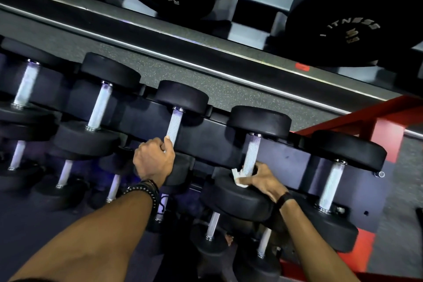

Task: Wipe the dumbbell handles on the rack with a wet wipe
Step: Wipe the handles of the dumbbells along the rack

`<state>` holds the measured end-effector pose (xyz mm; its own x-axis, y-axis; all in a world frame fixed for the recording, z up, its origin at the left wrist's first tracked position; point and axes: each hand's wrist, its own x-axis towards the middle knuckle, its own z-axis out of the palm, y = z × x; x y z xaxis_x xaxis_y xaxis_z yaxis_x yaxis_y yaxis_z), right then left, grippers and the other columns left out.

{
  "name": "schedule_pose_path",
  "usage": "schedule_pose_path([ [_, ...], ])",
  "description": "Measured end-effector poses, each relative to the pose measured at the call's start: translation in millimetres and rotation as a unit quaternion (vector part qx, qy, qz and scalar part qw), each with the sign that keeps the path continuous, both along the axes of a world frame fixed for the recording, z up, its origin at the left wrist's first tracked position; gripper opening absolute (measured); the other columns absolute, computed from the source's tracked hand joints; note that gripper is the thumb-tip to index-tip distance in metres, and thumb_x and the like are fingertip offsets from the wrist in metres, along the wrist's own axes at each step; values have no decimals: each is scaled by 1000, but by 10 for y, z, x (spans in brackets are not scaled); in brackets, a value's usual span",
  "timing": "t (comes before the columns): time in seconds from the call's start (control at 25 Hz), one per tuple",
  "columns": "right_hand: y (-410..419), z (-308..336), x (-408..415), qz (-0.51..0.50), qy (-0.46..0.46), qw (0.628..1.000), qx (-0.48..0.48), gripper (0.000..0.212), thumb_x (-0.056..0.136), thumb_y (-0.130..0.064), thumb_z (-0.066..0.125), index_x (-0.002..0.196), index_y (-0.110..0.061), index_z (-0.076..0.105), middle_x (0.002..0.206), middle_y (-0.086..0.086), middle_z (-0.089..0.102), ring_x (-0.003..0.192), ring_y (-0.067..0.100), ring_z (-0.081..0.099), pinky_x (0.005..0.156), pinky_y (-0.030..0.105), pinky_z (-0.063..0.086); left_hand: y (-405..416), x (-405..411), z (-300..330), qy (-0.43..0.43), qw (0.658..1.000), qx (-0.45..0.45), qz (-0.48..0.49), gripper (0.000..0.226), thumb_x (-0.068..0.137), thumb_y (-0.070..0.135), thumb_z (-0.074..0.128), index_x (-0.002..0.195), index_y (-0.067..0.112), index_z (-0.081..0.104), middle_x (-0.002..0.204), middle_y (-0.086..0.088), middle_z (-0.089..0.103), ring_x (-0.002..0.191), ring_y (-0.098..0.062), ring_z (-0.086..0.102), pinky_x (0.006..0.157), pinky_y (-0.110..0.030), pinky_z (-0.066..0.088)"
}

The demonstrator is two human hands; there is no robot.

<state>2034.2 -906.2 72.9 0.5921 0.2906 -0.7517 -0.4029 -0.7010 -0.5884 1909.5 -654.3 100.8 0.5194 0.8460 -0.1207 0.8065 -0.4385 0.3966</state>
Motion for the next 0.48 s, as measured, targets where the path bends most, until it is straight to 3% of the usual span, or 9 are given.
schedule_pose_path([
  [0.04, -79, 20, 34, 7, 5, 1000, -6, 38, 60, 5, 86, 85, -11, 61, 69, -2, 61, 62, 9, 57, 58, 16, 48, 1, 4, -5, -1, 1000, 2, -1, 43, 91, 36, 50, 63, 6, 61, 71, -22, 66, 73, -43, 61, 68, -45, 47],
  [0.12, -256, 45, 109, 7, 15, 1000, -23, 29, 64, 10, 82, 76, -7, 61, 57, -2, 54, 48, 4, 50, 49, 12, 41, -2, 1, 4, -2, 1000, 4, -1, 45, 90, 38, 46, 64, 5, 62, 71, -22, 66, 72, -43, 61, 68, -45, 48],
  [0.28, -249, 14, 119, 17, -37, 998, -57, 26, 67, 17, 71, 64, -8, 61, 57, 7, 58, 52, 17, 49, 54, 30, 43, -10, 1, 10, -13, 1000, 2, 0, 42, 92, 34, 51, 64, 4, 61, 72, -22, 66, 72, -43, 61, 68, -44, 47],
  [0.4, -108, 12, -44, -15, -174, 977, -118, 17, 72, 4, 71, 69, -10, 62, 67, 6, 62, 62, 18, 56, 58, 23, 42, 0, 4, 12, -13, 1000, 5, 0, 45, 90, 38, 46, 63, 4, 61, 69, -22, 65, 69, -43, 61, 66, -44, 47],
  [0.48, -81, 68, -132, -54, -196, 971, -128, 13, 73, -3, 72, 70, -12, 62, 72, 5, 67, 70, 19, 62, 67, 23, 45, -14, -9, 5, -15, 1000, 7, 1, 45, 91, 37, 48, 63, 5, 60, 69, -22, 65, 69, -43, 61, 66, -44, 47],
])
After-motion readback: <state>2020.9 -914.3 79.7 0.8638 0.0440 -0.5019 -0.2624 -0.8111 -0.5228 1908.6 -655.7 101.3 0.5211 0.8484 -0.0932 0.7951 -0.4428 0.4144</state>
